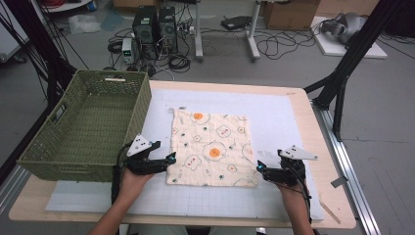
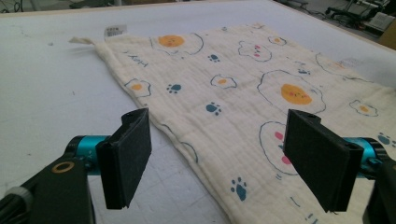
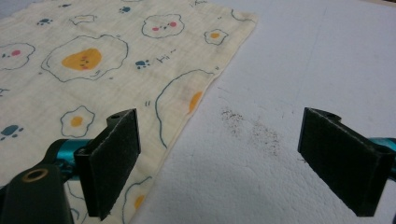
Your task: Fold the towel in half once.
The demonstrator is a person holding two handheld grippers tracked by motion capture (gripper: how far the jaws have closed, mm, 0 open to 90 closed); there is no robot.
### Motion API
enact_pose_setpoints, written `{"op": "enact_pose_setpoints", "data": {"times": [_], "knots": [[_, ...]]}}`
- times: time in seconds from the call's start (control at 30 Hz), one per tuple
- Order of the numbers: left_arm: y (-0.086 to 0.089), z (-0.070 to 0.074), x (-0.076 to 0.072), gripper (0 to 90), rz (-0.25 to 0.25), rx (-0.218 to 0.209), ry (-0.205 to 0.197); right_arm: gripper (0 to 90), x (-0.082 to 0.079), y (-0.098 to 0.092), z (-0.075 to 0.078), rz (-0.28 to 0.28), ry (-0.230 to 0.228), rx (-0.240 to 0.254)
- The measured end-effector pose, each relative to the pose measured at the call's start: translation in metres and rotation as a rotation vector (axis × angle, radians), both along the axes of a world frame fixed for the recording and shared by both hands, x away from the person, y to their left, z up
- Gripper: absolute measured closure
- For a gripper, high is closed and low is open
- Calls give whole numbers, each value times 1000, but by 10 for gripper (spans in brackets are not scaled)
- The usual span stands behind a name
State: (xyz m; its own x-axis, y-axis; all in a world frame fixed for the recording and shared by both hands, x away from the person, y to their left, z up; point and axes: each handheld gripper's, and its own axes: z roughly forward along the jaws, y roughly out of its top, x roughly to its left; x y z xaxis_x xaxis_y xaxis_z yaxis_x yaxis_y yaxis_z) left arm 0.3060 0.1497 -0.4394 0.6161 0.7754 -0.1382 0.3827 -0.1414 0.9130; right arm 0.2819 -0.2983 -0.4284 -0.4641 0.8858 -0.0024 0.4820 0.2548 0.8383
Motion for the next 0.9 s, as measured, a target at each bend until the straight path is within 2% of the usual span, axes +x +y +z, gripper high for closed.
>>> {"op": "enact_pose_setpoints", "data": {"times": [0.13, 0.3, 0.4, 0.47, 0.53, 0.67, 0.77, 0.83, 0.9], "knots": [[1, 1, -1, 244, 17, -5, -3, 125, 0, 0, 0, 12, -2, -18], [0, 0, -2, 245, 33, -1, 9, 125, 1, 0, -1, 16, 4, -5], [-4, 2, 3, 249, 45, -28, 16, 125, 3, 3, -2, 25, 8, -8], [-8, 6, 8, 258, 56, -43, 5, 125, 4, 4, -3, 30, 12, -12], [-14, 11, 16, 269, 70, -62, -5, 125, 4, 4, -3, 31, 12, -10], [-25, 22, 30, 278, 63, -51, -21, 125, 5, 4, -3, 34, 11, -3], [-27, 29, 44, 278, 73, -63, -11, 125, 5, 3, -3, 35, 11, -1], [-28, 32, 54, 274, 89, -56, -6, 125, 5, 3, -3, 36, 12, 14], [-28, 34, 65, 264, 91, -58, 18, 125, 5, 3, -3, 38, 6, 18]]}}
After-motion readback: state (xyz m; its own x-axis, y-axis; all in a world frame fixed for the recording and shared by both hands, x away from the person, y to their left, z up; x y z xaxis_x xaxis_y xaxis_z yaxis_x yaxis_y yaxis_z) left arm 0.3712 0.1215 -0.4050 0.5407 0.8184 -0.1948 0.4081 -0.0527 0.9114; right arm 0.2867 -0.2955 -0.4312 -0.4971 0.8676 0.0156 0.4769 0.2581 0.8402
